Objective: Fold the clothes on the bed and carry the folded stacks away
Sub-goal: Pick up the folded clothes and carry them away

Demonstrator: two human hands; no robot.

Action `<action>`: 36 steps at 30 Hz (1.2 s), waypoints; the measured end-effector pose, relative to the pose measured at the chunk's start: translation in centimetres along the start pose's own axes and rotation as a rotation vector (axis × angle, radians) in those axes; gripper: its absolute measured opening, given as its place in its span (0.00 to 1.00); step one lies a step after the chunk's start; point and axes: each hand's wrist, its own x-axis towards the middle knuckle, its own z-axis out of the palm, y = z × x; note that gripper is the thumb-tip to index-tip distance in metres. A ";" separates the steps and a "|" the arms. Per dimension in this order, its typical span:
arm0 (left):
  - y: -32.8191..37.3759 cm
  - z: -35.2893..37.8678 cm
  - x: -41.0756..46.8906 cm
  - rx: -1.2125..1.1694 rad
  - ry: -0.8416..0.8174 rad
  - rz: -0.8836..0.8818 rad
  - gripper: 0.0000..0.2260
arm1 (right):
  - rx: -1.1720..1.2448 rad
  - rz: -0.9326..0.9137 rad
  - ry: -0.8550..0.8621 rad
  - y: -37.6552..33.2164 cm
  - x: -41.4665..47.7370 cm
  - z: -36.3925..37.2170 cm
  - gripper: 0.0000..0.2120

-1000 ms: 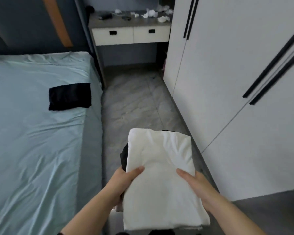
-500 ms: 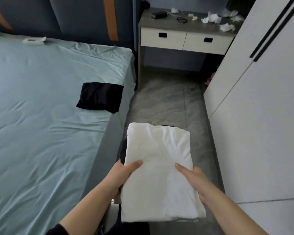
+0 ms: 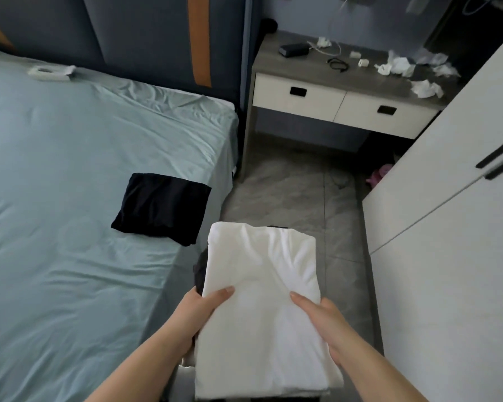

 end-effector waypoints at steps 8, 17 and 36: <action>5.6 3.6 9.0 -0.172 0.174 0.012 0.25 | -0.179 -0.095 -0.131 -10.5 14.3 -1.9 0.06; 11.5 3.7 14.6 -0.378 0.417 0.082 0.26 | -0.421 -0.053 -0.459 -22.2 25.4 2.8 0.18; 19.0 -11.4 25.8 -0.612 0.784 0.035 0.21 | -0.696 0.020 -0.756 -33.4 40.3 25.6 0.12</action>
